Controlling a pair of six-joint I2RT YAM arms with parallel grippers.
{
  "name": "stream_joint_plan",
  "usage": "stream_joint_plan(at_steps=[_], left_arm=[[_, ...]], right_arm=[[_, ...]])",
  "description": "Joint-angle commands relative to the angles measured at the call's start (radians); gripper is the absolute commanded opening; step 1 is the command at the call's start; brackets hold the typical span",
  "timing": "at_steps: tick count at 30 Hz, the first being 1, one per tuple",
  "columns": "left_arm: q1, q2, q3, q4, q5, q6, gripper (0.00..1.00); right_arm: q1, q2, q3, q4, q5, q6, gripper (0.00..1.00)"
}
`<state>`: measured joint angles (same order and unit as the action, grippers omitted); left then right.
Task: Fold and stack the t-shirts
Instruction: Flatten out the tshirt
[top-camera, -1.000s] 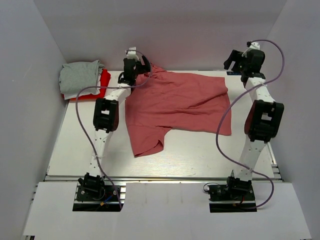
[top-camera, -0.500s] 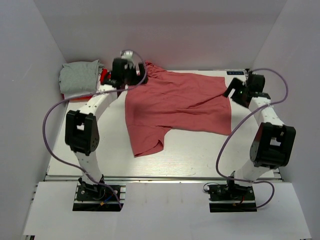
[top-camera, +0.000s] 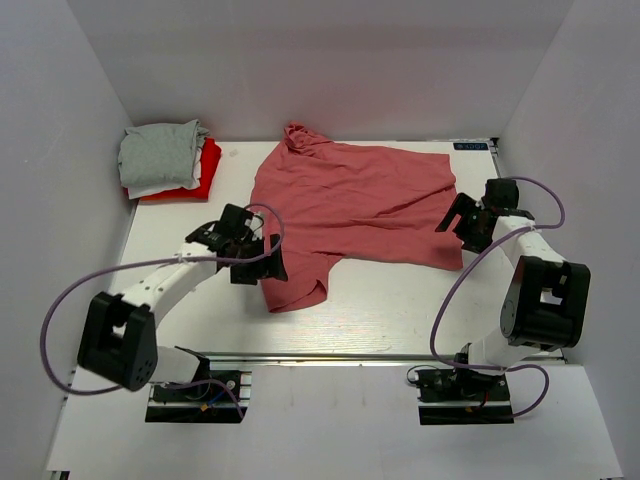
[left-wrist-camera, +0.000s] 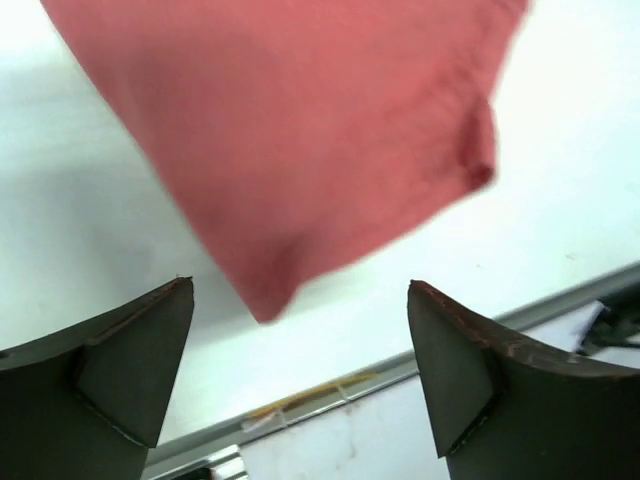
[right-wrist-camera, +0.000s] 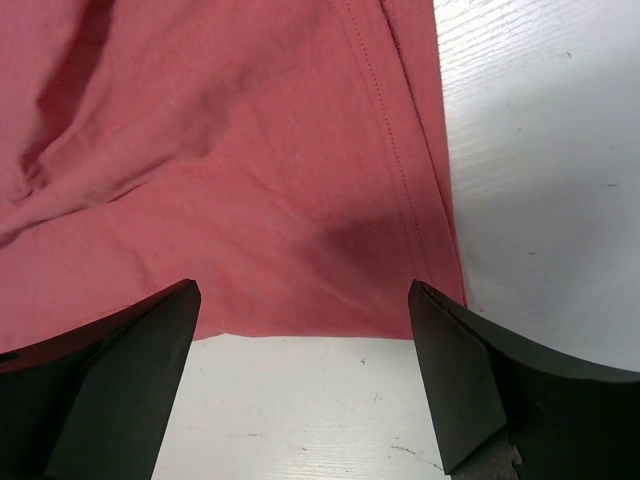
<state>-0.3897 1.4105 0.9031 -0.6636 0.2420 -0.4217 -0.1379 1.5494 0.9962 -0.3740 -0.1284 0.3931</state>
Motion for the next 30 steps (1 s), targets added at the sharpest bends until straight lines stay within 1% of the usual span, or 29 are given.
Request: stream_joint_plan(at_steps=[1, 2, 3, 5, 6, 11, 15, 17, 18, 19, 21, 22, 24, 25, 30], left_arm=[[-0.015, -0.094, -0.085, -0.033, 0.052, -0.061, 0.95], [-0.015, -0.094, -0.102, -0.033, 0.065, -0.061, 0.89], [-0.026, -0.094, -0.119, -0.033, 0.065, -0.061, 0.86], [-0.035, -0.085, -0.144, -0.033, 0.039, -0.084, 0.83], [-0.035, -0.073, -0.159, -0.016, 0.039, -0.084, 0.83], [-0.044, -0.042, -0.179, 0.024, 0.002, -0.108, 0.74], [-0.044, 0.024, -0.168, 0.076, -0.007, -0.108, 0.64], [-0.054, 0.047, -0.168, 0.136, -0.007, -0.118, 0.59], [-0.054, 0.06, -0.168, 0.159, 0.005, -0.118, 0.53], [-0.054, 0.089, -0.168, 0.197, 0.023, -0.118, 0.4], [-0.063, 0.113, -0.158, 0.206, 0.034, -0.118, 0.3], [-0.063, 0.113, -0.158, 0.196, 0.034, -0.118, 0.17], [-0.063, 0.123, -0.148, 0.185, 0.013, -0.118, 0.0], [-0.063, 0.123, -0.135, 0.185, 0.013, -0.118, 0.0], [-0.063, 0.123, -0.081, 0.185, 0.013, -0.086, 0.0]], right_arm=[[-0.005, -0.034, 0.002, -0.011, 0.006, 0.006, 0.9], [-0.006, -0.032, 0.004, -0.013, 0.012, 0.007, 0.9], [-0.005, -0.04, 0.004, -0.011, 0.015, 0.004, 0.9], [-0.006, -0.046, 0.004, -0.013, 0.018, 0.004, 0.9], [-0.005, -0.052, 0.002, -0.009, 0.029, 0.003, 0.9], [-0.005, -0.081, -0.019, -0.019, 0.033, -0.002, 0.9], [-0.005, -0.101, -0.039, -0.032, 0.055, -0.019, 0.9], [-0.005, -0.112, -0.053, -0.054, 0.084, -0.027, 0.89], [-0.005, -0.115, -0.057, -0.054, 0.088, -0.033, 0.87], [-0.005, -0.121, -0.068, -0.057, 0.095, -0.033, 0.83], [-0.005, -0.124, -0.088, -0.072, 0.119, -0.034, 0.81], [-0.005, -0.127, -0.09, -0.08, 0.124, -0.034, 0.78], [-0.005, -0.137, -0.1, -0.094, 0.156, -0.046, 0.76], [-0.005, -0.132, -0.1, -0.097, 0.156, -0.051, 0.72], [-0.006, -0.097, -0.094, -0.106, 0.2, -0.076, 0.69]])
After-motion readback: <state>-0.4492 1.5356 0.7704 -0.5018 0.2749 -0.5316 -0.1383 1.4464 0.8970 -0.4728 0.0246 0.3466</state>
